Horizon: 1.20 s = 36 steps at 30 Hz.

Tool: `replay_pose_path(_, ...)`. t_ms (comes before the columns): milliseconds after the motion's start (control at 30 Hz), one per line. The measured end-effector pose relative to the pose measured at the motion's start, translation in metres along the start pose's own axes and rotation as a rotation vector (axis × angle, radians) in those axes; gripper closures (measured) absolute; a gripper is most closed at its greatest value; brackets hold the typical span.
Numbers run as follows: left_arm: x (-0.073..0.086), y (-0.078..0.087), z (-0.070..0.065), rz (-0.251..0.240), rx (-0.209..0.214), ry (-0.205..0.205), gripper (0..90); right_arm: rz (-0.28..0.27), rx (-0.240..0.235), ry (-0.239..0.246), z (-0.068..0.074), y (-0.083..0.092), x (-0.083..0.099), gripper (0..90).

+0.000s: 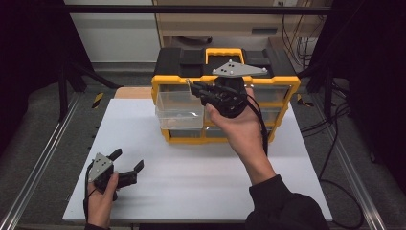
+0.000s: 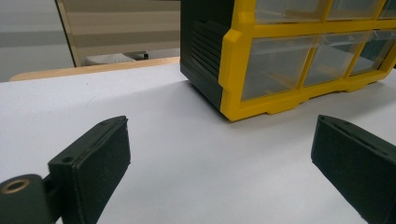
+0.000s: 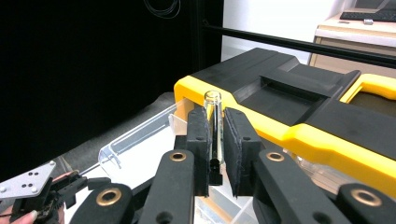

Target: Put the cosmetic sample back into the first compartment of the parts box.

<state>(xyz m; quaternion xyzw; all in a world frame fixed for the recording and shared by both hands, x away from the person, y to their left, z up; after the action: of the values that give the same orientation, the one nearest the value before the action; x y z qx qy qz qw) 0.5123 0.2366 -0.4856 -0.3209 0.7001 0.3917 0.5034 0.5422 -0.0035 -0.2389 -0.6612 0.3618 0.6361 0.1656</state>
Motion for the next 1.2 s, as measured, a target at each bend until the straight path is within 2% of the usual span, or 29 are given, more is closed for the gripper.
replay_pose_path(1200, 0.0, 0.0, 0.0, 0.003, 0.003, -0.001, 4.3, 0.036, -0.021, 0.02, 0.009, -0.011, 0.005, 80.8)
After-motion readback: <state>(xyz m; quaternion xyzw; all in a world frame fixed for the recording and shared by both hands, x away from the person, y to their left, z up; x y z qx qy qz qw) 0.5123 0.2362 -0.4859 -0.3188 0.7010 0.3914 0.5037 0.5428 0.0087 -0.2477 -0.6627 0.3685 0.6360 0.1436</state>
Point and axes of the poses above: each handheld gripper's, and its own axes: y roughly backward along the jaws, x roughly out of its underside, z roughly to its left, the point moved 10 cm from there along -y, roughly forward along the jaws, and after that the axes turned 10 degrees about y, right-handed, at the moved point
